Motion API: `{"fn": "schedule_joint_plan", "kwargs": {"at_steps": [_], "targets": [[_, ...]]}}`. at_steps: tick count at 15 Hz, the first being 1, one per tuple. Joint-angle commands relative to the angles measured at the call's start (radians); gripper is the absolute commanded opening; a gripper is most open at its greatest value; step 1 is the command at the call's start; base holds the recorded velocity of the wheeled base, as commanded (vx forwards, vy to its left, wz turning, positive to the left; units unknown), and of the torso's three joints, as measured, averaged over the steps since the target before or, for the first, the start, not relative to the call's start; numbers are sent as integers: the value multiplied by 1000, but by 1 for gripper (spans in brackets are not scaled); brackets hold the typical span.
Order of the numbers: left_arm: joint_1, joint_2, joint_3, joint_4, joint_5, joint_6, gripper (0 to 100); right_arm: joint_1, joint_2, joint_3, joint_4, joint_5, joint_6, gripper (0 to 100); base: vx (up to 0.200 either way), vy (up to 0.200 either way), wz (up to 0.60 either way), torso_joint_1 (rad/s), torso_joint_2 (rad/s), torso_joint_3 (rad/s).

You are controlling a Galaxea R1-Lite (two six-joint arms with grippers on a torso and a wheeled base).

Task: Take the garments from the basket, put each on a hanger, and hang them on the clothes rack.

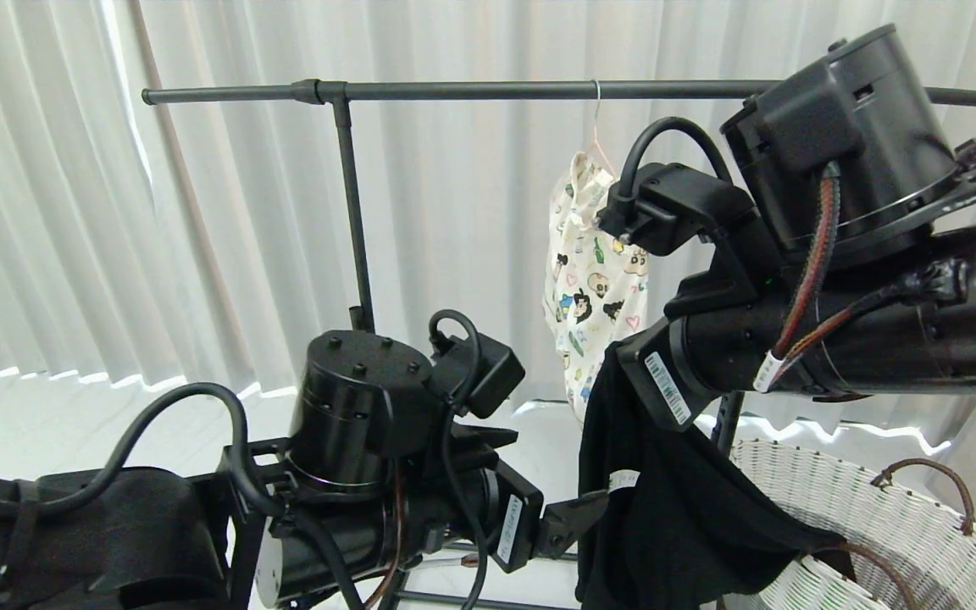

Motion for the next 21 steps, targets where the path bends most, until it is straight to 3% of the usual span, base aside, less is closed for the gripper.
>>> {"fn": "schedule_joint_plan", "kwargs": {"at_steps": [1,6,12,17,21], "targets": [[-1,60,-2,-1,0,-4,100,17,-18,-5,0,0,0,0,0,0,0,0,0,0],[-6,90,-2,-1,-51,-4,100,45,-31,-5,1,0,0,0,0,0,0,0,0,0],[-1,9,46,-6,-77,-4,100,43,-15,-5,-6,6,1,0,0,0,0,0,0,0],[43,106,28,-41,-33,-5,100,86,-11,-7,-23,7,1,0,0,0,0,0,0,0],[34,136,84,-41,9,-41,100,86,-16,-16,-23,6,0,0,0,0,0,0,0,0]]}}
